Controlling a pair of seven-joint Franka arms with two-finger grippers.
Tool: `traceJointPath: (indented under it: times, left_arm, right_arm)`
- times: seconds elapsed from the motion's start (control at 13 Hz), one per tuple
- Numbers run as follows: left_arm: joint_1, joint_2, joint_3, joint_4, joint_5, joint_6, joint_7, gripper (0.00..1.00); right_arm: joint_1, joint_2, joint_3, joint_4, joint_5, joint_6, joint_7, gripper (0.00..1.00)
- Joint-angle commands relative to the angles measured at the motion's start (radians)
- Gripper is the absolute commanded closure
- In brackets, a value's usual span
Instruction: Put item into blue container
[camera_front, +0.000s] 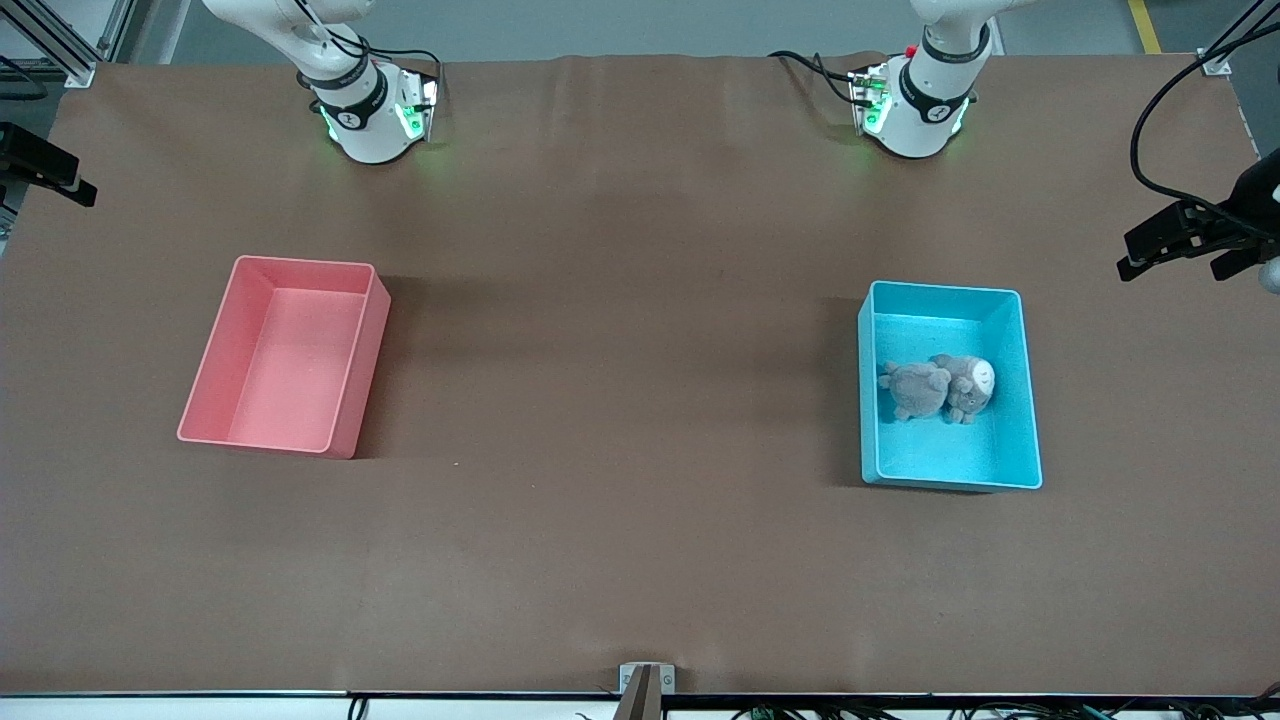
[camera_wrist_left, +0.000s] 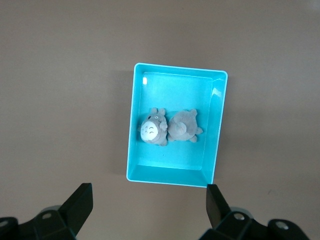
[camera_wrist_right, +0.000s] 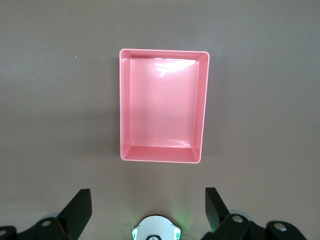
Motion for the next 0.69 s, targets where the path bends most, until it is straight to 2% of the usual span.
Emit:
traceJointPath:
  times: [0.0,0.15,0.31,0.38,0.62]
  left_arm:
    - [-0.037,-0.004,0.014,0.009,-0.005,-0.001,0.003,0.0]
    - [-0.156,-0.005,0.121,0.01,0.015,-0.001,0.0,0.0]
    - [-0.302,-0.007,0.274,0.01,0.015,-0.003,0.002,0.0]
    - [-0.339,-0.007,0.316,0.01,0.015,-0.003,0.003,0.0]
    - [-0.35,-0.01,0.328,0.01,0.009,-0.003,0.003,0.0]
  right_arm:
    - [0.023,-0.033,0.003,-0.036,-0.036,0.012,-0.01,0.0]
    - [0.035,-0.039,0.003,-0.039,-0.05,0.009,-0.007,0.0]
    - [0.034,-0.05,0.002,-0.058,-0.05,0.01,-0.004,0.0]
    - [0.032,-0.062,0.002,-0.077,-0.05,0.018,-0.004,0.0]
    - [0.029,-0.062,0.0,-0.082,-0.05,0.033,-0.004,0.0]
